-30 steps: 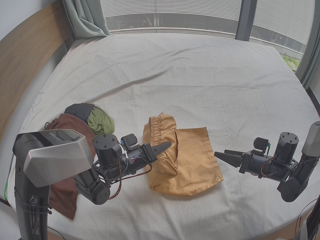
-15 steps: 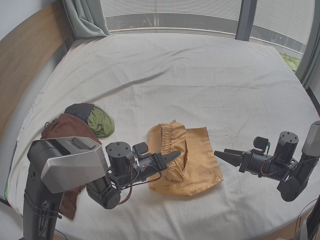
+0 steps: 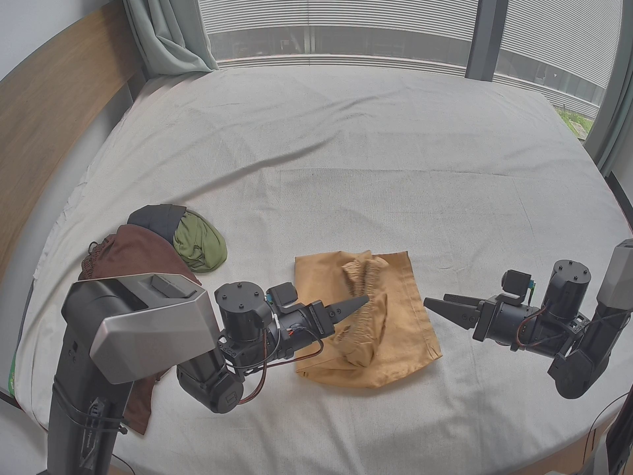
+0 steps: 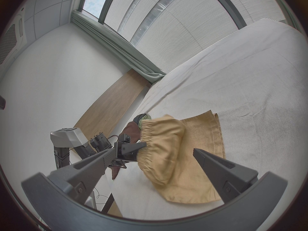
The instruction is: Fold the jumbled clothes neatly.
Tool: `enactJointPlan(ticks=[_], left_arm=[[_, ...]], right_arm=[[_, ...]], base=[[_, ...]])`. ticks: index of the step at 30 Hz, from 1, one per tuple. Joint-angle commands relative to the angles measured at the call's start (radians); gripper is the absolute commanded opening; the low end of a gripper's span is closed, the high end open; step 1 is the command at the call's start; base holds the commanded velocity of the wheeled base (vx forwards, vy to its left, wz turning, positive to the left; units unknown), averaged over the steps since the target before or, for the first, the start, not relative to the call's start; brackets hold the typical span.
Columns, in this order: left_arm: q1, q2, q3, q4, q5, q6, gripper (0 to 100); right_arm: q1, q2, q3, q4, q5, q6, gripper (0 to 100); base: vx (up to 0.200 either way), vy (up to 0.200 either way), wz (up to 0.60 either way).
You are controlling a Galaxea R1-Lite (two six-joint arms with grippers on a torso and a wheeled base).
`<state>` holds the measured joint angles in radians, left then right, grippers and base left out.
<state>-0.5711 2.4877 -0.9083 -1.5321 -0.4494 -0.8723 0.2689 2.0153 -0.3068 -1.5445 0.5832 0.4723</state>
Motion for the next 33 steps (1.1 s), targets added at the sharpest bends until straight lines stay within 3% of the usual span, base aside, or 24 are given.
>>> enactJointPlan(ticks=[1, 8, 19, 21, 23, 33], left_arm=[[-0.004, -0.003, -0.003, -0.005, 0.001, 0.003, 100], [0.017, -0.024, 0.026, -0.008, 0.012, 0.021, 100], [0.097, -0.136, 0.172, -0.01, 0.011, 0.156, 100], [0.122, -0.15, 0.204, -0.011, 0.011, 0.222, 100], [0.143, -0.167, 0.23, -0.011, 0.005, 0.266, 100], [0.238, -0.358, 0.379, -0.013, -0.055, 0.311, 100]], right_arm=[[0.0, 0.002, 0.0, 0.0, 0.0, 0.0, 100], [0.0, 0.005, 0.003, 0.0, 0.001, 0.0, 100], [0.007, 0.01, 0.009, 0.0, 0.0, -0.001, 100], [0.007, 0.01, 0.011, 0.0, 0.001, -0.003, 100], [0.007, 0.01, 0.012, 0.0, 0.001, -0.003, 100], [0.019, 0.008, 0.011, 0.0, 0.0, -0.003, 100]], base=[[0.0, 0.0, 0.0], [0.0, 0.0, 0.0], [0.0, 0.0, 0.0], [0.0, 0.0, 0.0], [0.0, 0.0, 0.0], [0.0, 0.0, 0.0]])
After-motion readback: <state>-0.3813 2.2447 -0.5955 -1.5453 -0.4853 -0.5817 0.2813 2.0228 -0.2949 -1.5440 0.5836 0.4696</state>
